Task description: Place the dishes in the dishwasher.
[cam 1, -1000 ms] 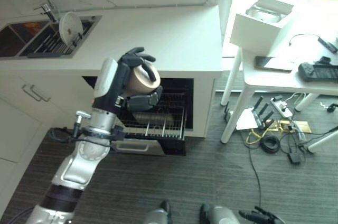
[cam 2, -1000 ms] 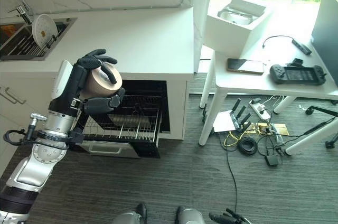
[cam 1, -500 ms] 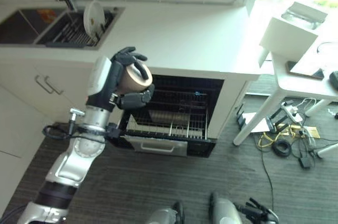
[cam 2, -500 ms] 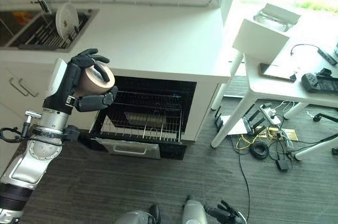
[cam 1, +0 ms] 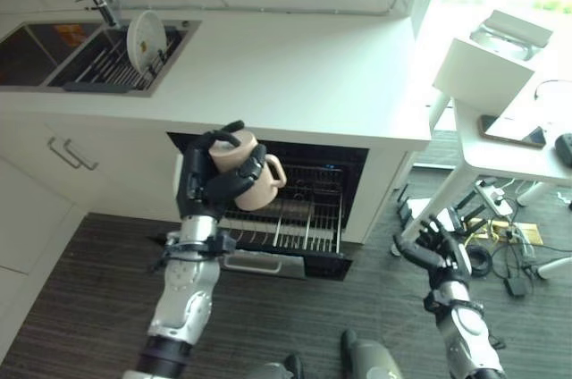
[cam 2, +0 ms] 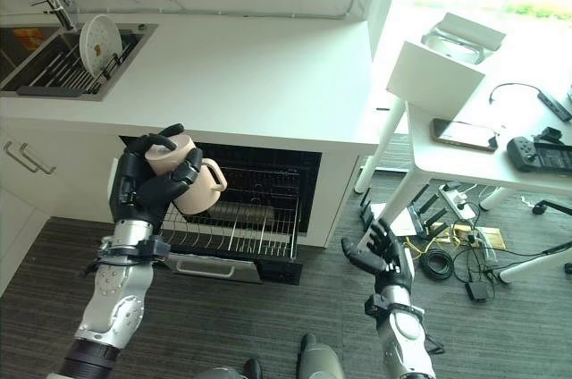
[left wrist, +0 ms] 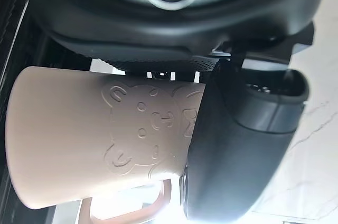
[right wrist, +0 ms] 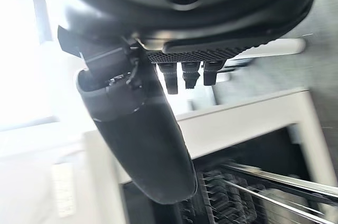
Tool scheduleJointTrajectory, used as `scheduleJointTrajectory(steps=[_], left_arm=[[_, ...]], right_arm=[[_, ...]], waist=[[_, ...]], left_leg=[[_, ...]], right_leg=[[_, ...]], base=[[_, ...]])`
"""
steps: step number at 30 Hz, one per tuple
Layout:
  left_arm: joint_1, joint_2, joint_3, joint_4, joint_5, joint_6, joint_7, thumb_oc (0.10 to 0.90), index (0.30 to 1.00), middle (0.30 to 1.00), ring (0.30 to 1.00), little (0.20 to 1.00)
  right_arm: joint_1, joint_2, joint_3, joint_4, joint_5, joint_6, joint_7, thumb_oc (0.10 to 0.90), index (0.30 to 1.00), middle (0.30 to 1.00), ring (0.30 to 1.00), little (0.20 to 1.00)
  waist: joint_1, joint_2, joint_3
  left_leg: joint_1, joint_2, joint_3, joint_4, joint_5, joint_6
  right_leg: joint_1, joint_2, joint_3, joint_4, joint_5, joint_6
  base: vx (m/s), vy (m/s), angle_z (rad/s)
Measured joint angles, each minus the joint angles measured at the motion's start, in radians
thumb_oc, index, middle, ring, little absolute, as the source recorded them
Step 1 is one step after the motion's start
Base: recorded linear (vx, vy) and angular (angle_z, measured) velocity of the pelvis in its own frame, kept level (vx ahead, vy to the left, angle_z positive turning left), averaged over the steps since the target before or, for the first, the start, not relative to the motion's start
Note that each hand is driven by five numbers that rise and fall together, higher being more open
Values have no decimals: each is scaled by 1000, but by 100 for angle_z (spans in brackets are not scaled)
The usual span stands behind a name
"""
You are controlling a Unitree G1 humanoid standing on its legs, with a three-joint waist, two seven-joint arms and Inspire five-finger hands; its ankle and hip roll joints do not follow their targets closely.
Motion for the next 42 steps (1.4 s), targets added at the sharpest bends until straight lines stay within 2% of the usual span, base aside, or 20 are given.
scheduleJointTrajectory(steps=[2,3,6,7,9,13,18,22,27,30,34,37,42], left_arm=[[8,-9,2,0,-90,-32,-36,400,300,300,300,300],[11,-22,4,0,-178,-41,-67,400,300,300,300,300],[12,-60,3,0,-325,-45,-106,400,300,300,300,300],[12,-80,1,0,-407,-45,-120,400,300,300,300,300],[14,-81,2,-7,-478,-46,-130,400,300,300,300,300],[16,-82,4,-30,-483,-56,-127,400,300,300,300,300],[15,-116,15,-43,-517,-74,-78,400,300,300,300,300],[15,-118,11,-43,-514,-74,-60,400,300,300,300,300],[21,-123,8,-43,-519,-65,-64,400,300,300,300,300],[21,-154,5,-43,-520,-57,-71,400,300,300,300,300],[23,-156,-17,-43,-520,-44,-71,400,300,300,300,300],[23,-155,-24,-43,-520,-44,-71,400,300,300,300,300],[37,-155,-43,-43,-521,-39,-73,400,300,300,300,300]], right_arm=[[52,1,-1,-61,-39,-2,-41,800,900,900,900,900],[92,0,-4,-112,-76,-8,-66,800,900,900,900,900],[129,-4,-4,-191,-129,-27,-97,800,900,900,900,900],[137,-10,-4,-240,-150,-55,-102,800,900,900,900,900],[145,-32,-4,-321,-149,-84,-80,800,900,900,900,900],[161,-44,5,-404,-145,-90,31,800,900,900,900,900],[176,-94,91,-520,-141,-91,226,800,900,900,900,900],[167,-116,107,-558,-110,-89,318,800,900,900,900,900],[120,-137,165,-587,-90,-54,422,800,900,900,900,900],[86,-151,204,-588,-77,-34,441,800,900,900,900,900],[63,-152,227,-588,-67,-27,449,800,900,900,900,900],[43,-149,244,-588,-45,-16,447,800,900,900,900,900],[1,-149,296,-588,-28,-17,388,800,900,900,900,900]], waist=[[-18,-1,-1],[-30,-1,-1],[-57,-1,-1],[-70,-2,-1],[-82,-2,-1],[-83,-4,-9],[-103,-4,-9],[-104,-5,-10],[-100,-3,-26],[-85,2,-30],[-48,4,-31],[-35,4,-31],[-5,13,-37]], left_leg=[[9,-2,11,-4,0,0],[11,-3,18,-4,0,0],[13,-3,32,-4,1,1],[14,-2,42,-5,1,2],[13,-1,55,-5,1,3],[4,3,77,-4,2,2],[6,13,100,-8,2,1],[7,14,107,-8,2,1],[5,17,122,-9,3,0],[5,17,122,-7,3,-1],[5,19,114,-6,6,-6],[3,19,99,-4,9,-9],[1,20,88,-5,12,-12]], right_leg=[[0,1,12,-1,0,0],[0,0,18,-2,4,1],[-1,3,34,-10,13,3],[-1,5,40,-16,19,5],[-6,7,43,-19,21,11],[-32,12,46,-19,30,6],[-37,28,66,-31,44,-1],[-39,30,71,-31,43,2],[-44,28,69,-30,46,2],[-41,28,68,-30,49,-1],[-38,27,66,-30,50,-4],[-33,24,52,-30,48,-6],[-30,21,39,-29,51,-16]], base=[[-34,52,-19],[-55,60,-14],[-49,49,-16],[-56,49,-25],[-48,40,-20],[-26,19,-18],[-7,10,-15],[3,16,-5],[4,6,-9],[0,0,0],[-5,-7,5],[-3,-7,14],[0,-5,8]])
